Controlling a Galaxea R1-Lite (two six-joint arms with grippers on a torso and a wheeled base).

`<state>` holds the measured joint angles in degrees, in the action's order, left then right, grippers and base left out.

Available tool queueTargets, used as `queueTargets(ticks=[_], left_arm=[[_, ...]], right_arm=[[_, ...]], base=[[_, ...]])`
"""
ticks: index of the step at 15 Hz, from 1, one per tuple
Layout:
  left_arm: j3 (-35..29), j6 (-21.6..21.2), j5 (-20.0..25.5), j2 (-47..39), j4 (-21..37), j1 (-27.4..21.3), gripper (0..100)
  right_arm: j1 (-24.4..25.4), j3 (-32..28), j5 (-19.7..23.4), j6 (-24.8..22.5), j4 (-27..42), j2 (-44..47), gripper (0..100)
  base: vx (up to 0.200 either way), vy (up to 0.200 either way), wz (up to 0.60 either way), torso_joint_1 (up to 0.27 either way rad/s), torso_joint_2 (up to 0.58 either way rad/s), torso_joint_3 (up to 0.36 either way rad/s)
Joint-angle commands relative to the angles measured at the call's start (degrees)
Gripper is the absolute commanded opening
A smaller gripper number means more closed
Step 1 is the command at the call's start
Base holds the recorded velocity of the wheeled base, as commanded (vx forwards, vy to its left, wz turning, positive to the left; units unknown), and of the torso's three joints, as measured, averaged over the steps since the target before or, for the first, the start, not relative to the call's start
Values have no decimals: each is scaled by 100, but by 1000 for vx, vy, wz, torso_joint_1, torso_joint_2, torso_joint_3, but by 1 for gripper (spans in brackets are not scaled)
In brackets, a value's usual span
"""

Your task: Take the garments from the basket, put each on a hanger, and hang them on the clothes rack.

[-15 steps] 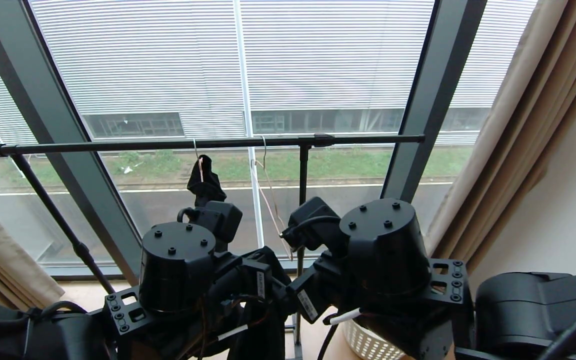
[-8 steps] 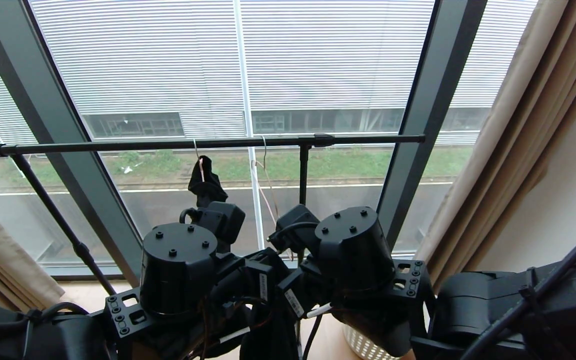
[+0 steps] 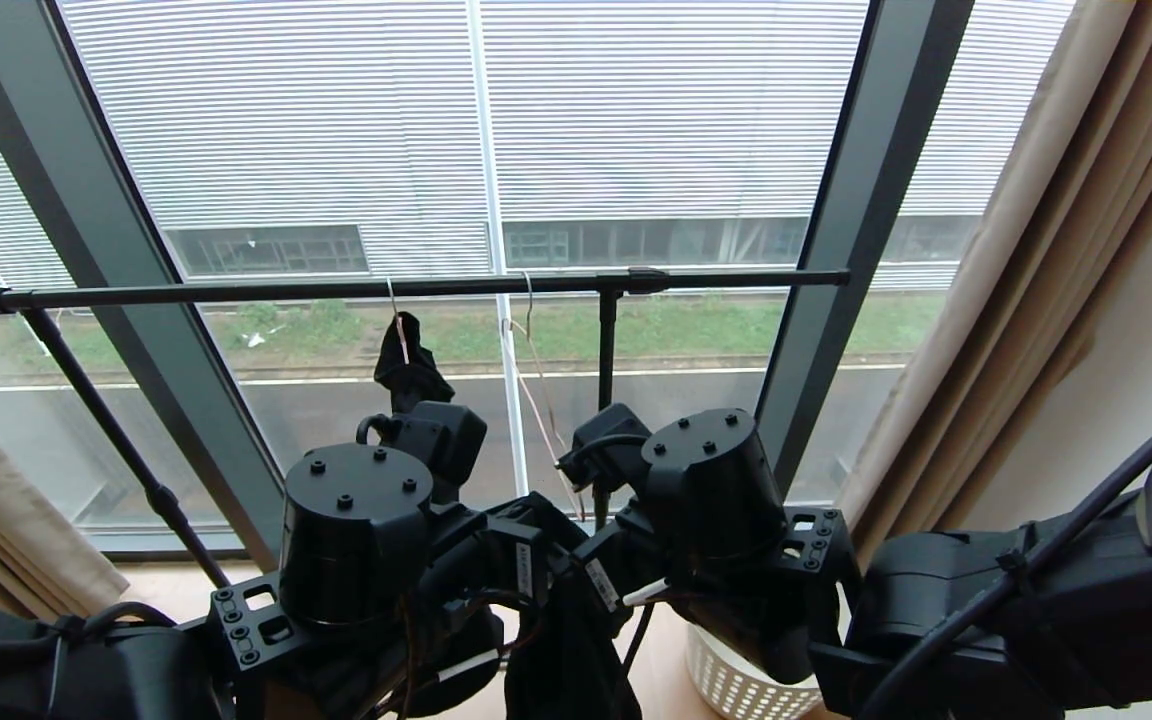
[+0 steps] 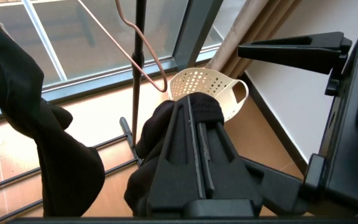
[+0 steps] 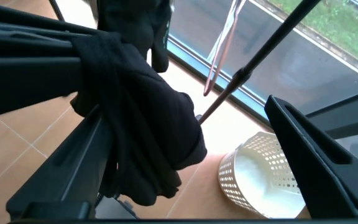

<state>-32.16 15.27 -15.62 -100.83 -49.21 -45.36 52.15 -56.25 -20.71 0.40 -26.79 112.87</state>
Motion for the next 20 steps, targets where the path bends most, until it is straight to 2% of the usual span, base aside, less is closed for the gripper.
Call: queueTargets(ticks=[1, 9, 12, 15, 16, 20], left_arm=[[-10, 2, -3, -7, -1, 1, 0], [17, -7, -3, 2, -1, -61, 0], [34, -7, -3, 19, -1, -96, 0], [61, -33, -3, 19, -1, -96, 0], [61, -33, -3, 19, -1, -87, 0], [78, -25, 67, -77, -1, -52, 0]], right_arm=[[-38, 0, -3, -5, -1, 24, 100], [-144, -150, -3, -5, -19, 235, 100], [-135, -229, -188, -5, -36, 429, 100], [-188, -238, -179, -5, -36, 420, 100], [-188, -290, -188, 4, -28, 420, 0], [-284, -405, -188, 4, -19, 297, 0]], base=[[0, 0, 0, 0, 0, 0], [0, 0, 0, 0, 0, 0], [0, 0, 0, 0, 0, 0], [0, 0, 0, 0, 0, 0], [0, 0, 0, 0, 0, 0], [0, 0, 0, 0, 0, 0]])
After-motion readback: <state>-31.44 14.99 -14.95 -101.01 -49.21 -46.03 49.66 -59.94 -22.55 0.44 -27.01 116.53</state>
